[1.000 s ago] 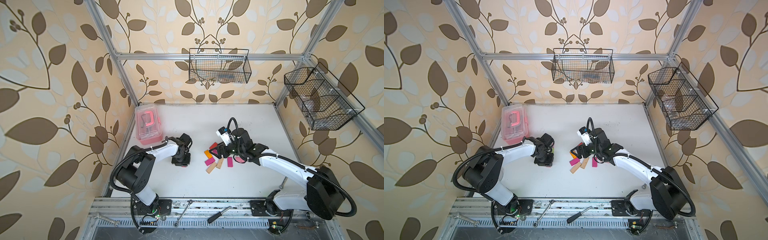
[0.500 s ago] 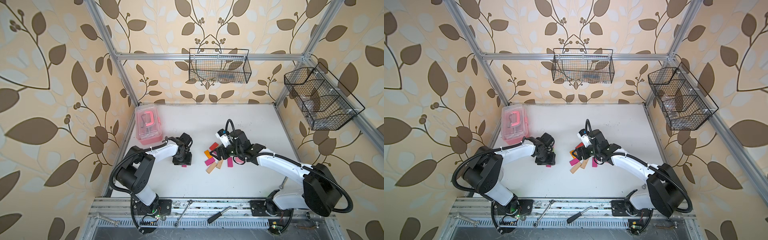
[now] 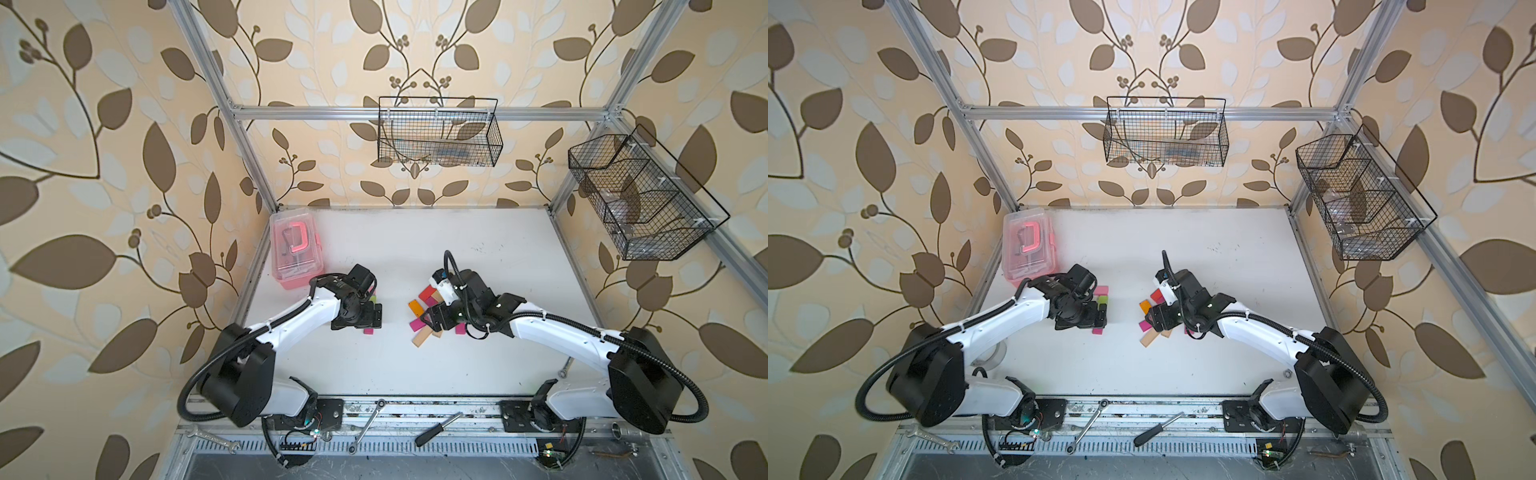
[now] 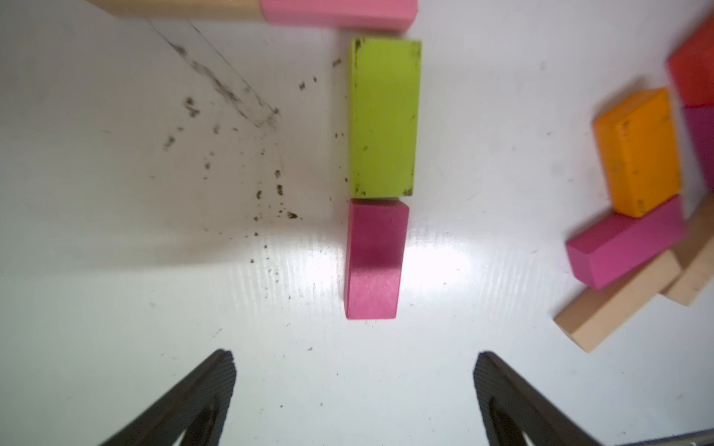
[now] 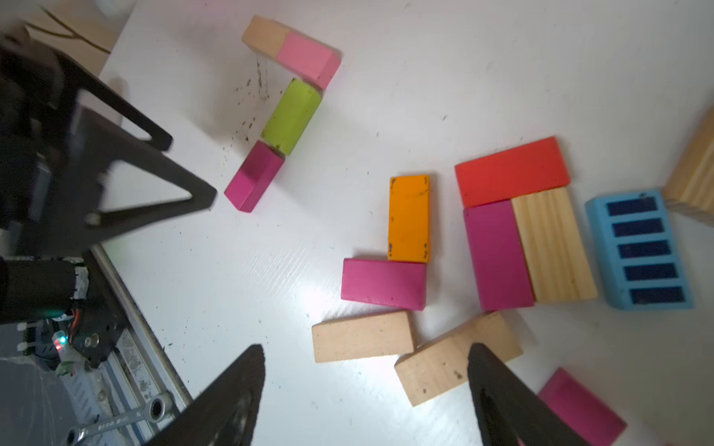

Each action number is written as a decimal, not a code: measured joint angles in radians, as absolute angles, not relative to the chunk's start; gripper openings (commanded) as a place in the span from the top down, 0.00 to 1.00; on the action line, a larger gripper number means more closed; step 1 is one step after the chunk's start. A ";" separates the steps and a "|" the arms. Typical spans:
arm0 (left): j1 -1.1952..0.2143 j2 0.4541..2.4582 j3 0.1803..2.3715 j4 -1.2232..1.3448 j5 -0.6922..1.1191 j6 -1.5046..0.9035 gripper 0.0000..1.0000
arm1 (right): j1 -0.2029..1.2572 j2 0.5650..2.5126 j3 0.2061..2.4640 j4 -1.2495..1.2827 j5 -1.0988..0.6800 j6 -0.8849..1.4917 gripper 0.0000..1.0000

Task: Assemble the number 7 with building blocks
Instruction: Assemble the building block at the center of the board, then pick up the building block from the center of the board.

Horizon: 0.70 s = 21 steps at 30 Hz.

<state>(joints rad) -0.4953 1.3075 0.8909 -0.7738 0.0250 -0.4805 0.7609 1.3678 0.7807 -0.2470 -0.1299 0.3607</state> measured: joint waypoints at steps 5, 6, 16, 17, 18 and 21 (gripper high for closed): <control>-0.495 1.179 0.956 -0.849 -0.052 -0.502 0.01 | 0.923 1.386 0.734 -0.242 -0.019 0.507 0.17; -0.495 1.163 0.962 -0.858 -0.065 -0.502 0.01 | 0.947 1.397 0.733 -0.239 0.001 0.534 0.17; -0.489 0.965 0.954 -0.891 -0.096 -0.488 0.01 | 1.068 1.556 0.757 -0.210 0.220 0.831 0.25; -0.489 0.950 0.947 -0.887 -0.094 -0.485 0.01 | 1.076 1.573 0.769 -0.214 0.245 0.854 0.25; -0.489 0.940 0.941 -0.887 -0.094 -0.482 0.01 | 1.084 1.583 0.781 -0.221 0.265 0.866 0.25; -0.489 0.920 0.922 -0.885 -0.086 -0.474 0.01 | 1.107 1.605 0.858 -0.270 0.321 0.883 0.24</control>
<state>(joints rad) -0.4889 0.9195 0.9218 -0.8852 -0.0856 -0.4740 1.1072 1.6051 0.8581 -0.2703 0.3206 0.8829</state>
